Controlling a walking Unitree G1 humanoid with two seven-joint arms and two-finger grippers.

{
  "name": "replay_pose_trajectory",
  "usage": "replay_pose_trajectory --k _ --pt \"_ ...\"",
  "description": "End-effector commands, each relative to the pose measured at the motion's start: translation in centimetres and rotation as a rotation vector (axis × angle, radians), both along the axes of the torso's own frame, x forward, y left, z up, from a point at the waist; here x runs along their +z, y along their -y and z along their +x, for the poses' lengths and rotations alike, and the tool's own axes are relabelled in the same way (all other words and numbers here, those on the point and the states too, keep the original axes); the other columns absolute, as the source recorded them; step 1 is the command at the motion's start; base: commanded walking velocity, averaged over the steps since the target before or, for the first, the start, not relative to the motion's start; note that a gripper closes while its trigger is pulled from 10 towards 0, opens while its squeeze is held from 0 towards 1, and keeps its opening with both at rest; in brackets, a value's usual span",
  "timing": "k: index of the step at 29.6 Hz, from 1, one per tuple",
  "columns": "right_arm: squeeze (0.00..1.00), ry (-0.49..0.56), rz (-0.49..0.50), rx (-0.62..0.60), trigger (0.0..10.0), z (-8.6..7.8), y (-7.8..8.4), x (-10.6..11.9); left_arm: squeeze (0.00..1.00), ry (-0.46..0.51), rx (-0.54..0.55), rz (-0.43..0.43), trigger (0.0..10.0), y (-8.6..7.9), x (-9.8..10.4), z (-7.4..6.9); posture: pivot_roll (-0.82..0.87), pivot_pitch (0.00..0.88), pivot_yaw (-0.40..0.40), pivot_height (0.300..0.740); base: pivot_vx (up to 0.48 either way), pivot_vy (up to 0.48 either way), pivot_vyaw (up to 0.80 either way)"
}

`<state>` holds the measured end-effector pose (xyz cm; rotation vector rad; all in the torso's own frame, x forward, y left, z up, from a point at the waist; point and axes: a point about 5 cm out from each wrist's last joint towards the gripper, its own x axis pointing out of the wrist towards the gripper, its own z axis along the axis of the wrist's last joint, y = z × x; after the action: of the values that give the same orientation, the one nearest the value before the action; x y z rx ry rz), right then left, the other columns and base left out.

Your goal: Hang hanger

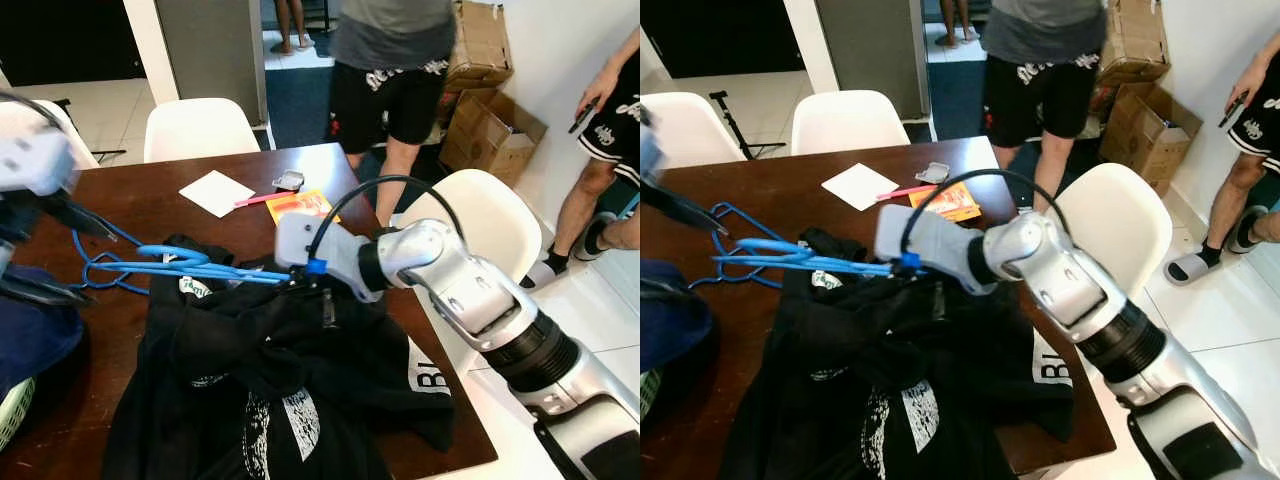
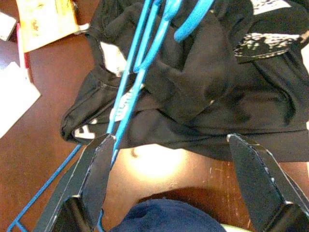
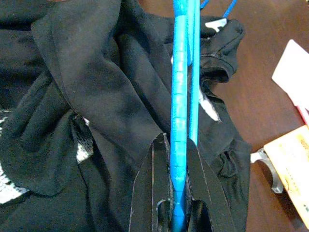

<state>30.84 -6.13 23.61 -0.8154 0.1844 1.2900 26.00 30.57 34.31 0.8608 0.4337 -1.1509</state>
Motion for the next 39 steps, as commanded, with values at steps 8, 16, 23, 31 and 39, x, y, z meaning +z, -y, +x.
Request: replay_pose_trajectory --k 8,16,23,31,39 --pt "0.00 -0.035 0.136 -0.146 0.0 1.7 2.8 0.6 0.00 0.150 0.096 -0.162 10.0 -2.7 1.8 -1.2 0.09 0.072 0.037 0.740 0.000 0.000 0.00" --pt "0.00 -0.138 0.535 -0.219 0.0 2.4 3.7 3.0 0.00 0.353 0.150 -0.794 10.0 -2.1 0.1 -1.5 0.09 0.080 0.021 0.740 0.000 0.000 0.00" --pt "0.00 -0.188 0.668 -0.202 0.0 2.4 3.0 3.7 0.00 0.397 0.223 -1.174 10.0 -1.2 -1.9 -1.0 0.09 0.081 0.013 0.740 0.000 0.000 0.00" --pt "0.00 -0.301 0.845 -0.164 0.0 1.5 1.0 3.8 0.00 0.477 0.417 -1.535 10.0 2.6 -5.7 0.9 0.09 0.083 0.008 0.740 0.000 0.000 0.00" --pt "0.00 -0.320 0.965 0.004 0.0 -0.7 0.4 5.1 0.00 0.328 0.274 -1.804 10.0 4.9 -5.3 0.2 0.08 0.086 0.013 0.740 0.000 0.000 0.00"
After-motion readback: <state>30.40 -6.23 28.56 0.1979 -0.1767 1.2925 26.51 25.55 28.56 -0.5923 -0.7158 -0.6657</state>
